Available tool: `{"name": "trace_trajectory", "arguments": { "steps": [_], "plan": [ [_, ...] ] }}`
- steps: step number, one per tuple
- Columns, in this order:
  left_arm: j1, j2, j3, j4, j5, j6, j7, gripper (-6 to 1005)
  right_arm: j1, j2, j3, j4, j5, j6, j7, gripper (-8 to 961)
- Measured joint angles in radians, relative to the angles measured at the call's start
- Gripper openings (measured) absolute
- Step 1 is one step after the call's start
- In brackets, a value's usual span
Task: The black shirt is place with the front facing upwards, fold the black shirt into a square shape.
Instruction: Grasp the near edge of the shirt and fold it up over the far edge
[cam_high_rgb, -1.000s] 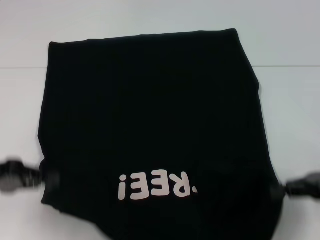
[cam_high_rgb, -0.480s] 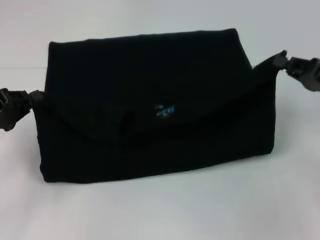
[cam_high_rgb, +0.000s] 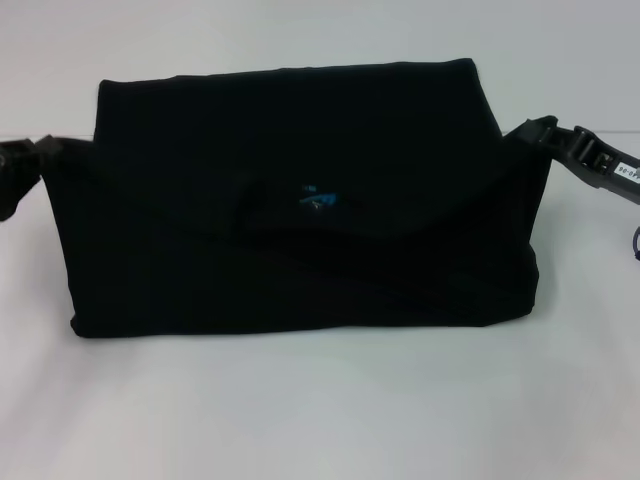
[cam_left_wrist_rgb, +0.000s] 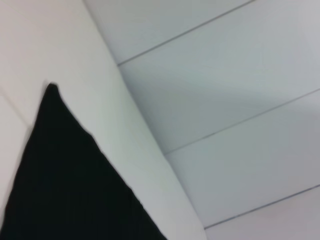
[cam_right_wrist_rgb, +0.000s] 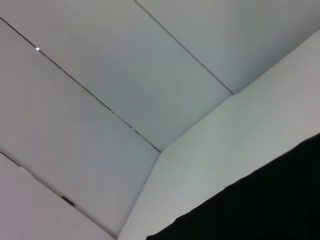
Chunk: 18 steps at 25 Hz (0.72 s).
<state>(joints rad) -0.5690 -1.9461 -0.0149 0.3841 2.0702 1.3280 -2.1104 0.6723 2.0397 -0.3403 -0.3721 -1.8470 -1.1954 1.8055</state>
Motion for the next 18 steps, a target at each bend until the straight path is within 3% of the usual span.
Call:
{"name": "trace_trajectory", "arguments": {
  "steps": [6,12,18],
  "plan": [
    [-0.038,-0.013,0.006,-0.002,-0.005,-0.057,0.049,43,0.025,0.004,0.002,-0.005,0.001,0.052,-0.055,34],
    [-0.051,-0.033,0.021,-0.016,-0.004,-0.146,0.098,45,0.04,0.022,-0.004,0.002,0.001,0.166,-0.112,34],
    [-0.06,-0.038,0.058,-0.036,-0.004,-0.18,0.125,46,0.05,0.031,0.0,0.009,0.003,0.223,-0.15,34]
  ]
}}
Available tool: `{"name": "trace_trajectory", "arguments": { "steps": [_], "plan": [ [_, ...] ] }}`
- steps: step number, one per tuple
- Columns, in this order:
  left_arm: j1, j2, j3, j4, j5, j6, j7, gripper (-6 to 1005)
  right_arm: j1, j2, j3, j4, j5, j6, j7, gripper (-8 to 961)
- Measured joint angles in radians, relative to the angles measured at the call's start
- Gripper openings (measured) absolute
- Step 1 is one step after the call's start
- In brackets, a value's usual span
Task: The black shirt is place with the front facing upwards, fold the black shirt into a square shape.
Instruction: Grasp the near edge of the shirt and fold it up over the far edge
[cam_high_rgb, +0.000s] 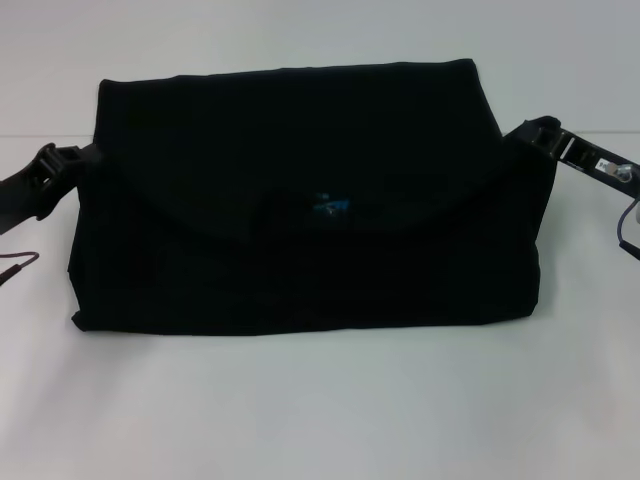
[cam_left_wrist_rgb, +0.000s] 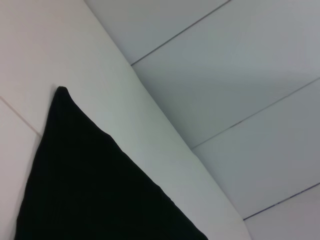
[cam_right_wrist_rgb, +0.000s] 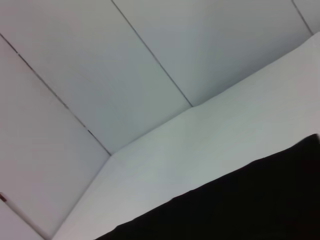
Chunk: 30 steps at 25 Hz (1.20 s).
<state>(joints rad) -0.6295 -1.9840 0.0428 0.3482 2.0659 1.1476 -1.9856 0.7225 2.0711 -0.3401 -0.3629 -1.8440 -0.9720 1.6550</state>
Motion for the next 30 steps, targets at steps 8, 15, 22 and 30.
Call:
{"name": "trace_trajectory", "arguments": {
  "steps": [8,15,22,30],
  "plan": [
    [-0.001,-0.009,0.002,-0.013,0.001,-0.026,0.011,48,0.007,0.014,-0.006,0.009,0.01,0.052,-0.032,34],
    [-0.008,-0.016,0.0,-0.013,0.002,-0.036,0.018,50,0.015,0.015,-0.017,0.033,0.004,0.11,-0.045,34],
    [0.015,-0.043,-0.009,-0.007,-0.079,-0.046,0.084,52,0.007,0.015,-0.069,0.032,0.009,0.148,-0.044,47],
    [0.062,-0.042,0.001,-0.005,-0.109,-0.023,0.108,323,-0.032,-0.001,-0.064,0.008,0.028,0.074,-0.045,322]
  ]
}}
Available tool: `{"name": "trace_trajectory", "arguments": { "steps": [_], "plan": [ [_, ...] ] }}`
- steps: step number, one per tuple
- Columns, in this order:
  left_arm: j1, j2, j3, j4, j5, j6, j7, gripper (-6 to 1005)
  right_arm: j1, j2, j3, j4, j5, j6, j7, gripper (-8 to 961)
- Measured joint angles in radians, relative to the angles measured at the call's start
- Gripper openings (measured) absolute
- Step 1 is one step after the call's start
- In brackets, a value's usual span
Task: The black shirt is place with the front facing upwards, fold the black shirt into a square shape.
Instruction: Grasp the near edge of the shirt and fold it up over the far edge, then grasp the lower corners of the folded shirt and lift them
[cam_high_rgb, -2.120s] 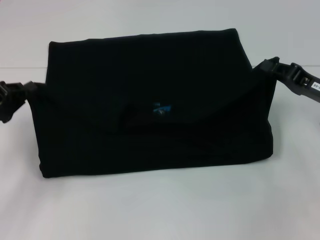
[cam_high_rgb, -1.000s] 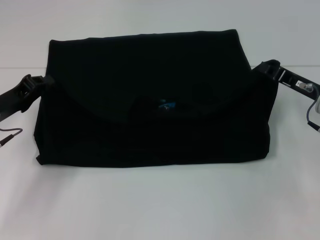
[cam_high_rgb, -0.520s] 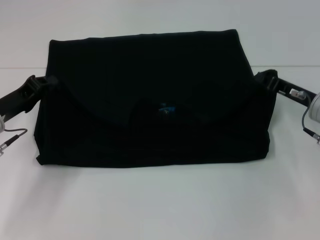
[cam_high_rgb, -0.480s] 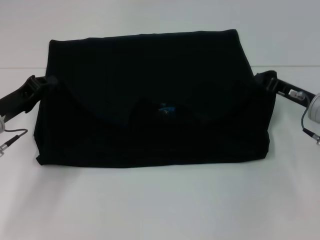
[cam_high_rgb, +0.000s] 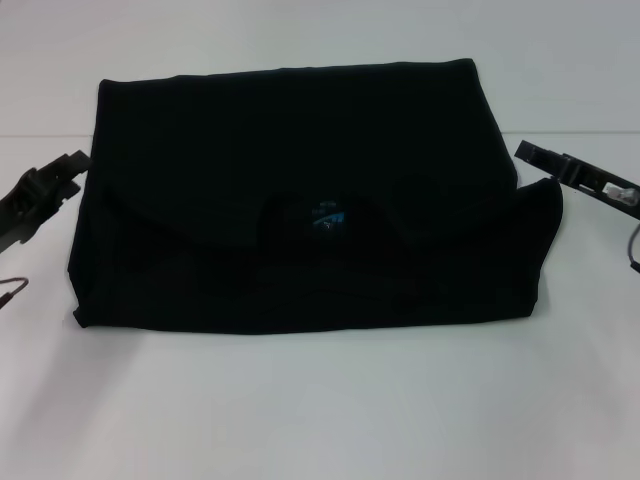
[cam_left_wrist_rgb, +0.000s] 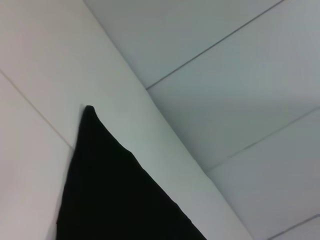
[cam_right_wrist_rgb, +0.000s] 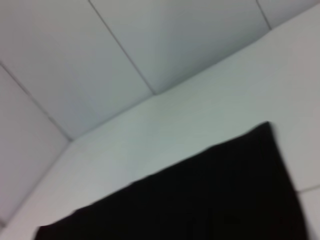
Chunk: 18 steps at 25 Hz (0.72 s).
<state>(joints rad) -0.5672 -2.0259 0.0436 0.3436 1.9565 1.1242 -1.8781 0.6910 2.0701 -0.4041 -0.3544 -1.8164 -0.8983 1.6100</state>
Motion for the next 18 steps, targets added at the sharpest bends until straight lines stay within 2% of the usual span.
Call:
{"name": "trace_trajectory", "arguments": {
  "steps": [3,6,8,10,13,15,16,18],
  "plan": [
    [0.023,0.016,0.051,0.015,0.008,0.075,-0.006,400,-0.031,-0.011,-0.008,-0.037,-0.003,-0.121,-0.025,429],
    [0.048,0.054,0.165,0.026,0.009,0.158,-0.049,478,-0.061,-0.022,-0.031,-0.072,-0.026,-0.257,-0.089,562],
    [0.065,0.087,0.252,0.032,0.015,0.204,-0.114,571,-0.08,-0.037,-0.074,-0.088,-0.059,-0.362,-0.142,660],
    [0.076,0.108,0.311,0.06,0.043,0.225,-0.178,664,-0.092,-0.047,-0.117,-0.097,-0.097,-0.447,-0.198,745],
    [0.088,0.113,0.335,0.147,0.133,0.251,-0.251,790,-0.107,-0.05,-0.162,-0.099,-0.152,-0.533,-0.294,853],
    [0.088,0.113,0.337,0.186,0.195,0.267,-0.275,869,-0.118,-0.04,-0.176,-0.099,-0.185,-0.577,-0.361,925],
    [0.085,0.115,0.337,0.196,0.222,0.271,-0.282,908,-0.123,-0.031,-0.178,-0.1,-0.2,-0.59,-0.391,925],
    [0.076,0.12,0.338,0.204,0.267,0.273,-0.292,908,-0.13,-0.018,-0.179,-0.101,-0.225,-0.602,-0.436,925]
  ]
}}
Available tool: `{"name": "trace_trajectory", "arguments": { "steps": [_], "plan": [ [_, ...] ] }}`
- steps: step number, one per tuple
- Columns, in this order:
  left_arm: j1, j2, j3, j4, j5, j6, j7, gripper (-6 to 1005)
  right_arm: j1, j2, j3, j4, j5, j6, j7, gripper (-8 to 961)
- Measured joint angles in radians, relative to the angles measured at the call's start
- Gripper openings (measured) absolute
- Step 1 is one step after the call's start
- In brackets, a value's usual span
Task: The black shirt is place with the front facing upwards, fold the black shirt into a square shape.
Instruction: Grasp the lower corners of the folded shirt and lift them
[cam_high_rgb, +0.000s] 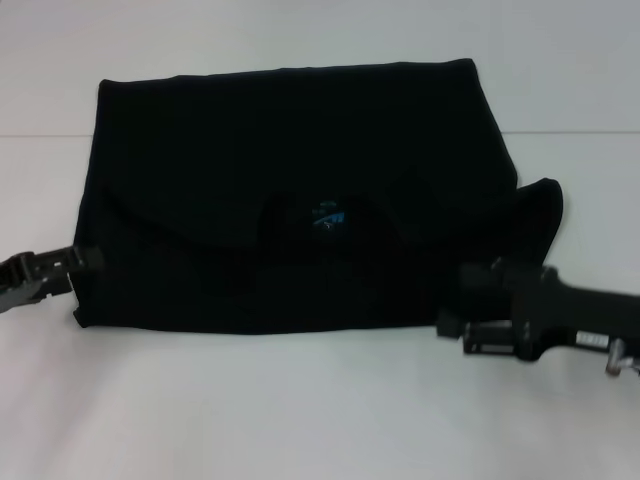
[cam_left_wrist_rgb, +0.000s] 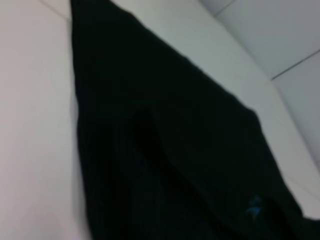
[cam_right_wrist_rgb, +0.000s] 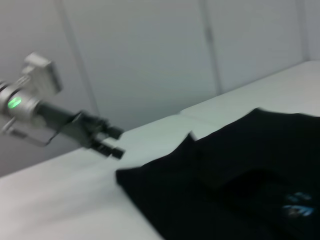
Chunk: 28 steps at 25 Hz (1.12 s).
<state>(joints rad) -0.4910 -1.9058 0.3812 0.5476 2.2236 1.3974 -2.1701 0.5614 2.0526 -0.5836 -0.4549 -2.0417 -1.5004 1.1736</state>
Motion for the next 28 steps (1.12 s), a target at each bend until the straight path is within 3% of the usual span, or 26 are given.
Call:
{"name": "trace_trajectory", "arguments": {
  "steps": [4,9,14,28],
  "plan": [
    [-0.014,0.0,0.001,0.0,0.039,-0.039,-0.007,909,0.0,0.019,0.0,-0.002,-0.055,0.006,-0.029,924],
    [-0.024,-0.008,0.011,-0.004,0.043,-0.111,0.0,908,0.005,0.028,-0.002,-0.001,-0.084,0.011,-0.032,924],
    [-0.036,-0.016,0.078,-0.024,0.046,-0.138,0.002,907,0.003,0.03,-0.002,0.003,-0.086,0.014,-0.032,923],
    [-0.046,-0.024,0.132,-0.023,0.047,-0.117,-0.008,903,0.002,0.032,-0.002,0.007,-0.084,0.029,-0.024,921]
  ]
}}
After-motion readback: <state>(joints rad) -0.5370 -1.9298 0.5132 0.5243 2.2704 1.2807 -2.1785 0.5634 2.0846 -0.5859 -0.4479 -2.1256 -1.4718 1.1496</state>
